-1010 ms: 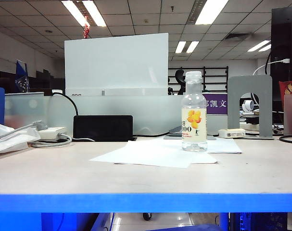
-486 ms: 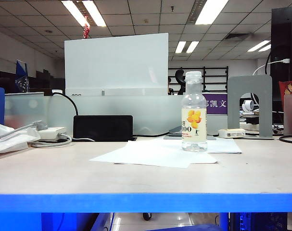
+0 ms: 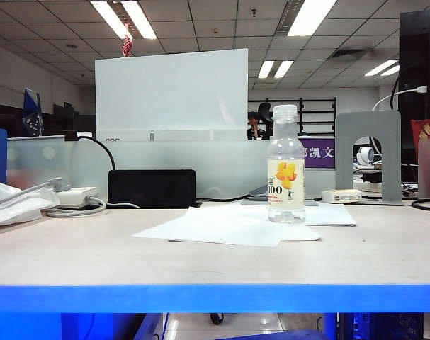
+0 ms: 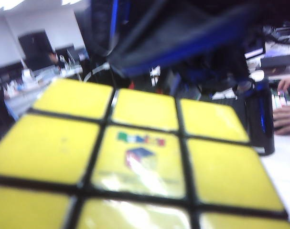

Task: Rotate the Rubik's Cube so that the bottom side is facing up.

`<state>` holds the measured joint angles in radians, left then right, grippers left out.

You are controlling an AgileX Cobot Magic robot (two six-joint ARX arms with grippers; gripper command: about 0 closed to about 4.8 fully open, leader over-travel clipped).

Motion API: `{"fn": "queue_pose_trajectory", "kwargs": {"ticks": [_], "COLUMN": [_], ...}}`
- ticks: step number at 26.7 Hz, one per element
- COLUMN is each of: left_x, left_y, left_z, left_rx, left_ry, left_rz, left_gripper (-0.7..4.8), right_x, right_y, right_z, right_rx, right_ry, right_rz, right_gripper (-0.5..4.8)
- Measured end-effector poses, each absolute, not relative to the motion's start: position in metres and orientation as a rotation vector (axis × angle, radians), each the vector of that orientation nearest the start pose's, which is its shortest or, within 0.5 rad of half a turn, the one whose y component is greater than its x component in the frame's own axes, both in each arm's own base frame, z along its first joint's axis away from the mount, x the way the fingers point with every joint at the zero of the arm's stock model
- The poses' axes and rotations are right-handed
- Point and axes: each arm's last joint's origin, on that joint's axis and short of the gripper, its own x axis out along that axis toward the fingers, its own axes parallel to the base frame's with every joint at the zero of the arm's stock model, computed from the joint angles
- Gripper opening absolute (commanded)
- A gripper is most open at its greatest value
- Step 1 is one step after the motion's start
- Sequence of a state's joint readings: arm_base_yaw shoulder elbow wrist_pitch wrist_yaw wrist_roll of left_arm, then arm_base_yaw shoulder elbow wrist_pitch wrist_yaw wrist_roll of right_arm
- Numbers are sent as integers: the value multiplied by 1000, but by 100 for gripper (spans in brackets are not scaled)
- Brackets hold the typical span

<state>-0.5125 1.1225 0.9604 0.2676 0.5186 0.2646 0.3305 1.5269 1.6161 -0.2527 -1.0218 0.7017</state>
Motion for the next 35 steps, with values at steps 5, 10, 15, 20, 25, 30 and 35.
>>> {"fn": "queue_pose_trajectory", "kwargs": {"ticks": [5, 10, 15, 20, 25, 30, 35], "left_x": [212, 221, 234, 243, 251, 255, 256], "left_y": [-134, -135, -140, -144, -145, -145, -146], "left_z": [363, 375, 365, 351, 330, 319, 310], "left_rx": [204, 194, 159, 125, 141, 158, 113], "left_ry": [-105, 119, 246, 363, 509, 584, 679], "left_rz": [-959, -836, -793, -734, -633, -569, -541], "left_gripper": [174, 174, 174, 174, 175, 175, 175], "right_x": [315, 310, 310, 310, 310, 309, 307], "right_y": [80, 78, 78, 79, 79, 79, 82], "right_z": [425, 410, 409, 409, 409, 408, 405], "right_rx": [625, 529, 519, 519, 518, 518, 499], "right_ry": [624, 690, 698, 699, 698, 701, 731], "right_rz": [1058, 982, 967, 968, 968, 968, 975], "right_gripper": [409, 408, 408, 408, 394, 394, 394]}}
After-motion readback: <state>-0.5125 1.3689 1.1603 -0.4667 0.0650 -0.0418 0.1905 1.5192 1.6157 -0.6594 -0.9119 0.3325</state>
